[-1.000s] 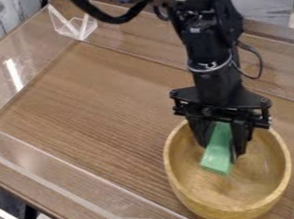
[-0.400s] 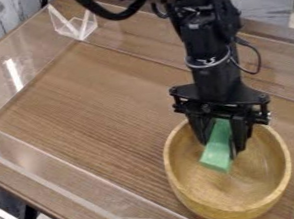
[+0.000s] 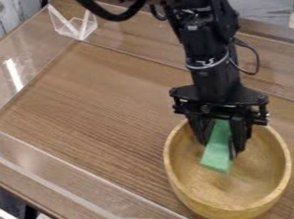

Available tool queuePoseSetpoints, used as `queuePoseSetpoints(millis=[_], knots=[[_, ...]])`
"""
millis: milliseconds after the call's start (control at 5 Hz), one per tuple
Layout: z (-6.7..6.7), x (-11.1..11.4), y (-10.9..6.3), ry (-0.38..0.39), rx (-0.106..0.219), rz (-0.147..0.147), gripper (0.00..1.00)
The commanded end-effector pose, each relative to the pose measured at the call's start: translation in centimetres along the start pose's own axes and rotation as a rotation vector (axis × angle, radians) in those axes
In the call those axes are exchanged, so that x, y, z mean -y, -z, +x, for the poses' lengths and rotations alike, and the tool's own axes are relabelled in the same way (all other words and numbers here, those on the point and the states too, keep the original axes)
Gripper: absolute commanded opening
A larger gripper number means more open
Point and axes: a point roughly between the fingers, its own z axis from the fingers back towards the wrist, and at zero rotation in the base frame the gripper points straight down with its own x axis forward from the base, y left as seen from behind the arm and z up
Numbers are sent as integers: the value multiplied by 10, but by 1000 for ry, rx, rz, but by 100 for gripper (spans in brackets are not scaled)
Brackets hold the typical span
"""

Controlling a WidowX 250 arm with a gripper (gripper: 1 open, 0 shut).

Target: Put the green block in the brown bowl

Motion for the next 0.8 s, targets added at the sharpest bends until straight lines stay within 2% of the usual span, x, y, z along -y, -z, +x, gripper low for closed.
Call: queuePoseSetpoints(millis=[0, 600], knots=[[13, 1, -11, 0, 49, -17, 0], [12, 0, -10, 4, 31, -31, 0]])
